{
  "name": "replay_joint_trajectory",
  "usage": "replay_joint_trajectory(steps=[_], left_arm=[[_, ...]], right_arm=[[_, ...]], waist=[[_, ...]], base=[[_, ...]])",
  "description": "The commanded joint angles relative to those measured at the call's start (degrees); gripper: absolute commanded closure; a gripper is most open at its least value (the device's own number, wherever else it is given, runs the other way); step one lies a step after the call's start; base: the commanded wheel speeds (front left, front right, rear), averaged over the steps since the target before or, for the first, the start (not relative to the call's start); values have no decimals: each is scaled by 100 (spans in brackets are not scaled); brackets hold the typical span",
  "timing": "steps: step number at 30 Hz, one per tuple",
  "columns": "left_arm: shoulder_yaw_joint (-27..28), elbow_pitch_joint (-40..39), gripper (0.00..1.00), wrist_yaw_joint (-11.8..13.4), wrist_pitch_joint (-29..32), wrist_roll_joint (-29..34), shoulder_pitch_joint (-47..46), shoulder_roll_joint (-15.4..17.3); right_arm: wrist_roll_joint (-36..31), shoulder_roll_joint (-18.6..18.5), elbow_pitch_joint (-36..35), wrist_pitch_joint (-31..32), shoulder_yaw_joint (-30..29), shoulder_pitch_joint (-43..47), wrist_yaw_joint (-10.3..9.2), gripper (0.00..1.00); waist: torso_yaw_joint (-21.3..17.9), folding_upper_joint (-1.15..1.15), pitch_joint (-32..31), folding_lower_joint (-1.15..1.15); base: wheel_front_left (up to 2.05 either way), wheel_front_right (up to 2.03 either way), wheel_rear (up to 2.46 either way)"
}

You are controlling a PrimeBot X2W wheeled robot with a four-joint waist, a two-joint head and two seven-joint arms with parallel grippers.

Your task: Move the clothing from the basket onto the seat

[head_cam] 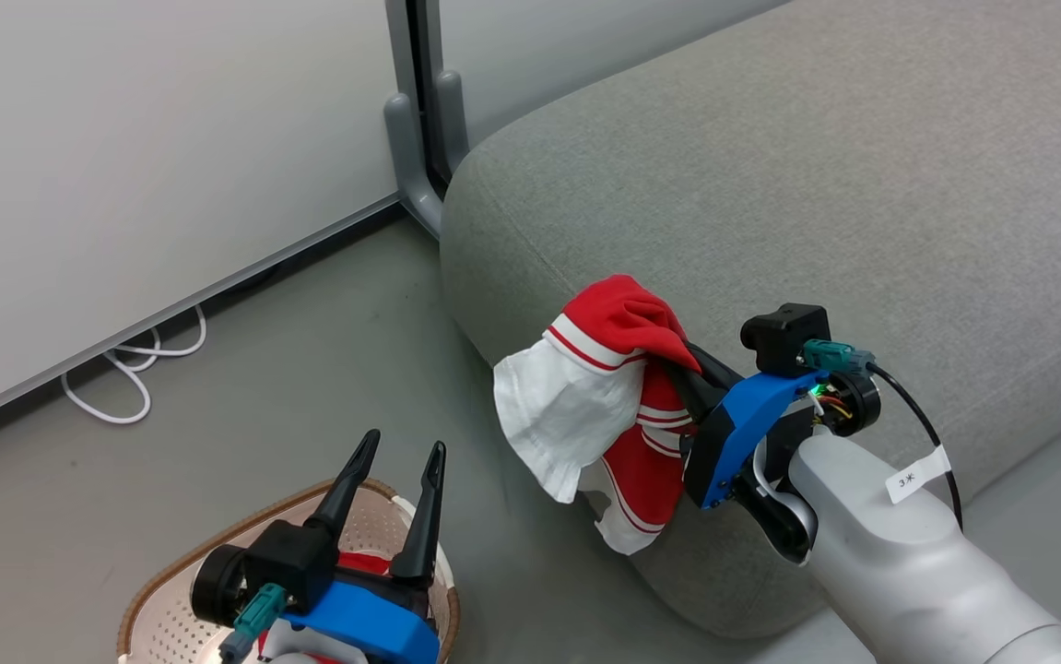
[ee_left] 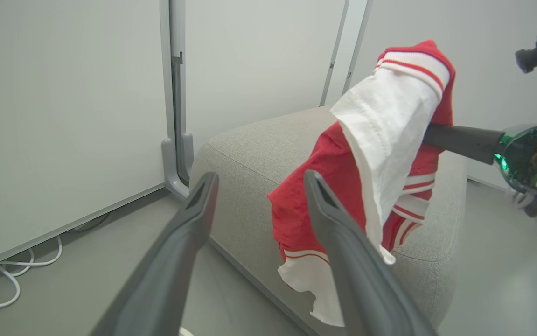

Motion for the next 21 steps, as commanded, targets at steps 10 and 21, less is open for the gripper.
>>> replay_joint_trajectory(steps=[10, 21], left_arm=[[-25, -59, 0, -28, -15, 40, -93, 51], [-335, -366, 0, -28, -15, 175, -678, 308]], right_arm=[[71, 0, -72, -41, -159, -40, 2, 100], [10, -905, -215, -37, -1454, -1348, 2, 100]], waist=[[69, 0, 110, 0], [591, 0, 1146, 0]], base=[[0, 0, 0], [0, 0, 0]])
